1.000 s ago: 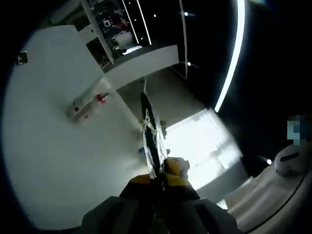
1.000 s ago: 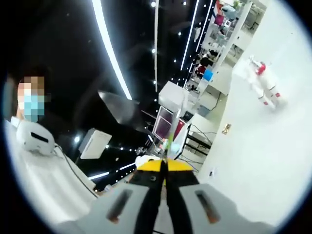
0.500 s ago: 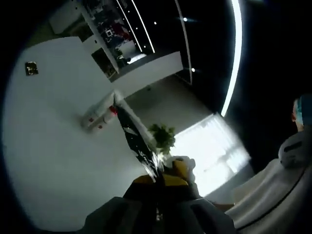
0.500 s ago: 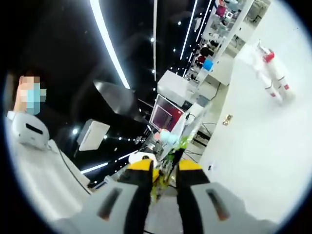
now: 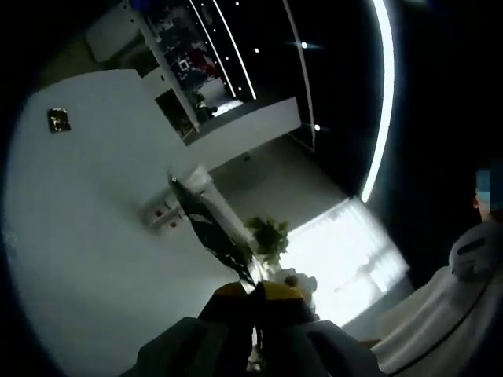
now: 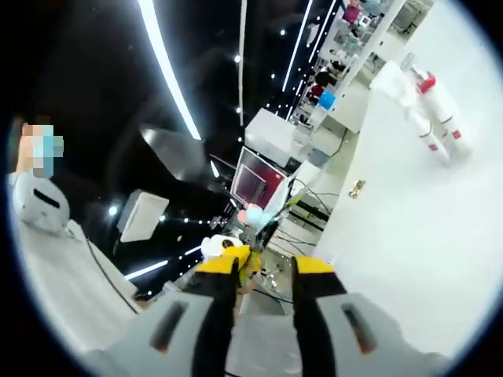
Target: Arrange the skincare products in the storage area until every visible bottle or jar stands upright without overlapping.
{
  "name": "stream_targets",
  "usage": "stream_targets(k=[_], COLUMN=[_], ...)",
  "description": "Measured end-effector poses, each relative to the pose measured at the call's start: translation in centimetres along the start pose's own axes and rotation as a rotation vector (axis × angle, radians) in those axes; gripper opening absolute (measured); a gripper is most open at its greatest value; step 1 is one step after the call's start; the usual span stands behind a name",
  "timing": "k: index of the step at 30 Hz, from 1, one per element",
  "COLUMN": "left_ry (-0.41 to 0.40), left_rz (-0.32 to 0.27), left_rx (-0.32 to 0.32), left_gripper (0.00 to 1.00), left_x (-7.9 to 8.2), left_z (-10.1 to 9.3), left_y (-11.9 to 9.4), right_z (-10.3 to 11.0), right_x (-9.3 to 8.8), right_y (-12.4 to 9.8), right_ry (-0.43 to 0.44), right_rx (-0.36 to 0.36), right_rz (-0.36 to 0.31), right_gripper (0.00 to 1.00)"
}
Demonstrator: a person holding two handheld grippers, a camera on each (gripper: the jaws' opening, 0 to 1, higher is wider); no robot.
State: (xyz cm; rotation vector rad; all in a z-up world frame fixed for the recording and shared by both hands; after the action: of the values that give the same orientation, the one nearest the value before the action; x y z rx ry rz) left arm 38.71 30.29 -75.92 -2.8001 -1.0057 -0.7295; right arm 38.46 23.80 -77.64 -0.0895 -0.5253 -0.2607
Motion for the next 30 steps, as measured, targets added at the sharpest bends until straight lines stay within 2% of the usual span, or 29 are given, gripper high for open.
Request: stream_targets(k=[3,6,13,19,22,30], left_ry=[0.01,0.009,0.012,0.005,0.001,0.04], left_rz=[-0.019,-0.034,-0.053,-0.054,-0.054,0.002], left_rx=[0.013,0.051,0.08,0.104,0.115,0.153], left_gripper=[0.0,0.0,0.0,0.0,0.0,0.0], left_x=[0.5,1.2,2.9,4.4,5.1,6.3], left_z=[0.5,1.9,3.9,7.2,8.6,12.5], left_y=[-0.2,-0.6,-0.7,0.3,0.9,2.7], right_z=[-0.7,-1.4,-3.0,-3.7,-3.9,-4.4], right_x=[-0.6,-1.1,-1.1,-1.8,-2.1,-2.8], right_y=[0.0,-0.1,-0.6,-1.3,-2.1,-4.2], right_ry=[0.007,0.014,0.027,0.045,0.05,0.081], right_rx=[-0.003,-0.018,-0.054,-0.103,-0.135,-0.219], right_rz=[0.021,0.06,0.064,0.068,0.065,0.038], right_gripper=[0.28,0.28,0.28,0.28,0.28,0.28])
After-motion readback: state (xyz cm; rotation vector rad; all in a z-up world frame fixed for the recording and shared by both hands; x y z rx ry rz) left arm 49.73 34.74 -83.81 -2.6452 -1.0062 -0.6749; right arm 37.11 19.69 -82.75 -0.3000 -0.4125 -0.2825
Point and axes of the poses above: the point that each gripper's makers call its tool centre point, and the gripper's own axes: y roughly forward along the fingers, z roughly to its left, x roughly out of its top, the point moved 1 cm from there along -y, roughly backward along the fingers, and after that the axes turned 4 degrees about -x, right-handed, at the moved point
